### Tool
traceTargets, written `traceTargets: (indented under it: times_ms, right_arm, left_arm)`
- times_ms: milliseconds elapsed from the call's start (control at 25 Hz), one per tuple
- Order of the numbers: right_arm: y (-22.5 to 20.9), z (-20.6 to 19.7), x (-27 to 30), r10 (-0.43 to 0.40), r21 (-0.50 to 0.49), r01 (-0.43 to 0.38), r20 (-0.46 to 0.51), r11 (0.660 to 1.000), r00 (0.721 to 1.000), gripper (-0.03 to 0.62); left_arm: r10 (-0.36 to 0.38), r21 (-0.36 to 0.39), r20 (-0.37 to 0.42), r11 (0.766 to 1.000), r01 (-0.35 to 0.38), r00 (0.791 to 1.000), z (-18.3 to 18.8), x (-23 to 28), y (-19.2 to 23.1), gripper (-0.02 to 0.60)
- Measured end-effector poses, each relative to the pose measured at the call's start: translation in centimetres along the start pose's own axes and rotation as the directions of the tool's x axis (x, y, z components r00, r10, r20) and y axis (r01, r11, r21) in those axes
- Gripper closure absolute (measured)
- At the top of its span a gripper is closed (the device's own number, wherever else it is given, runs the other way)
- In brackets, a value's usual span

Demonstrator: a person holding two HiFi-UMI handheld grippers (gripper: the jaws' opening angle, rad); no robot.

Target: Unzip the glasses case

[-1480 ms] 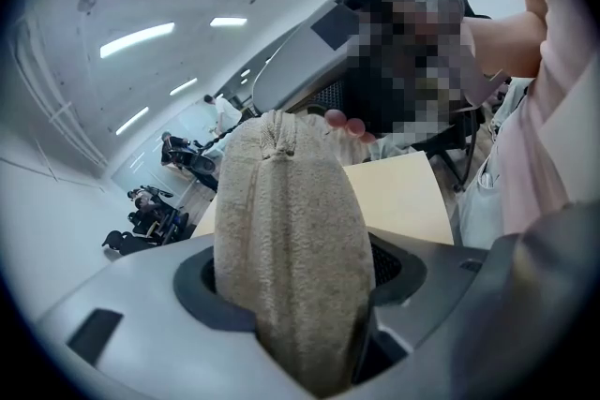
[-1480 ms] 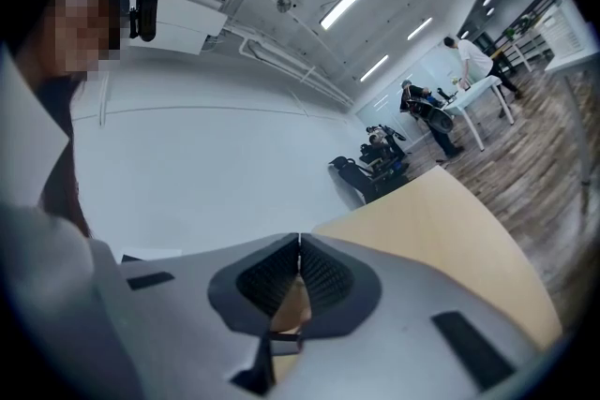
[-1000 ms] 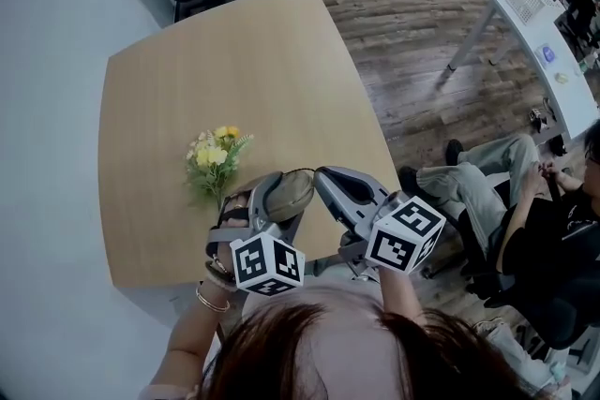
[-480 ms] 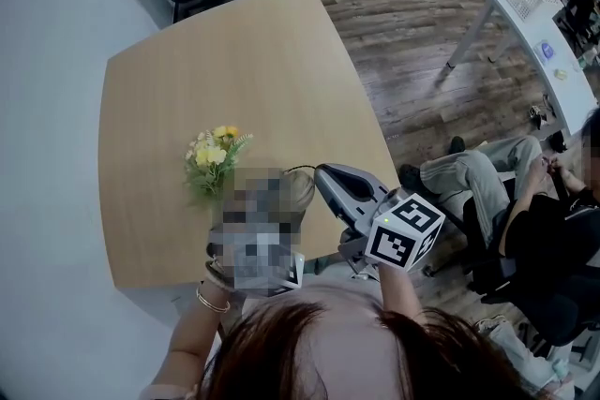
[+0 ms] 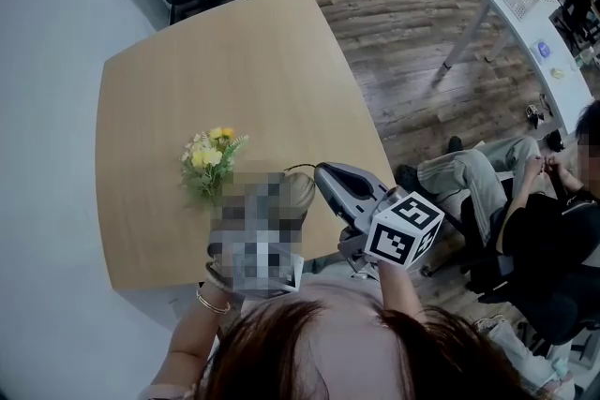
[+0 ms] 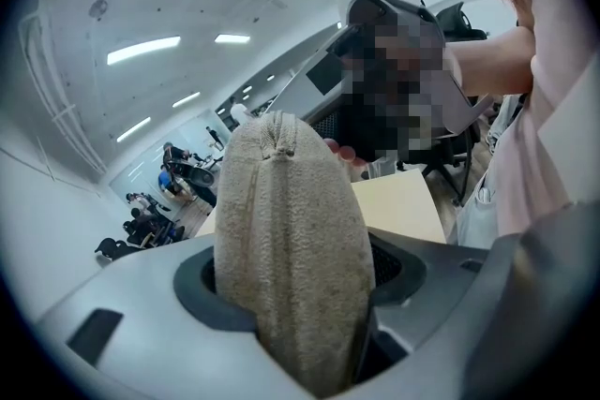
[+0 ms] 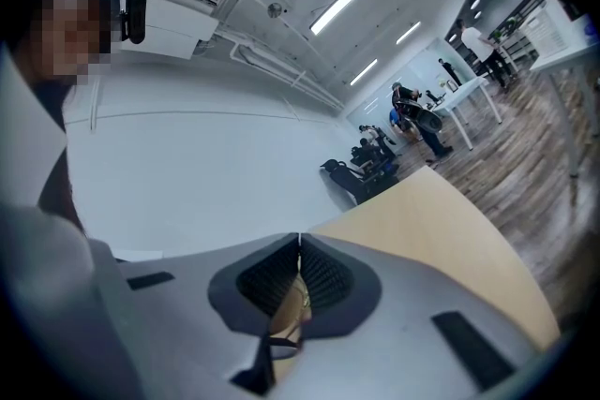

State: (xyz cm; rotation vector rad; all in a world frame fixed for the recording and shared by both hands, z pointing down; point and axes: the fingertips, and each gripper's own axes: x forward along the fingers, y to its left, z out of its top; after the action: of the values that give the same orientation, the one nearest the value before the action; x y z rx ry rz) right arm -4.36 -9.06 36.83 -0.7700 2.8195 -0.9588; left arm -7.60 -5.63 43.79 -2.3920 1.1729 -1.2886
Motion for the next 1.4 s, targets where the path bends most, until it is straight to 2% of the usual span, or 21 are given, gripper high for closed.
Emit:
traceTargets:
  times_ms: [320,640,920,1280,1400]
  right_arm:
    - [-0.7,0.3,-0.6,-0.003,-0.010,0.003,-0.008,1.000,1.000,0.576]
    - [-1.0,0.6,-1.0,0.005,-0.006,-0.006,-0.029,1.000,1.000,0.576]
    - [-1.8,0.5,-1.6,-0.005,0.004,0.005,-0.031,1.000,1.000,0.576]
    - [-2.8,0.9,-2.6,-0.006,0.034,0.006,-0.015,0.999,1.000,0.576]
    - [-3.4,0.6,-2.6,-0.013,0.030,0.014,-0.030,0.999,0.999,0.576]
  left_arm:
    - [0.003,-0.030,0.034,1.000,-0.002,0.999,1.0,0.4,-0.3,0.282]
    - [0.004,-0.122,0.092,0.992,0.007,0.996,2.1,0.3,-1.0,0.282]
    - [0.001,-0.169,0.133,0.985,0.022,0.991,2.9,0.9,-1.7,0.282]
    - [0.010,-0.225,0.185,0.974,0.033,0.983,4.3,1.5,-2.3,0.282]
    - [0.014,-0.251,0.225,0.967,0.044,0.974,5.1,1.4,-2.3,0.282]
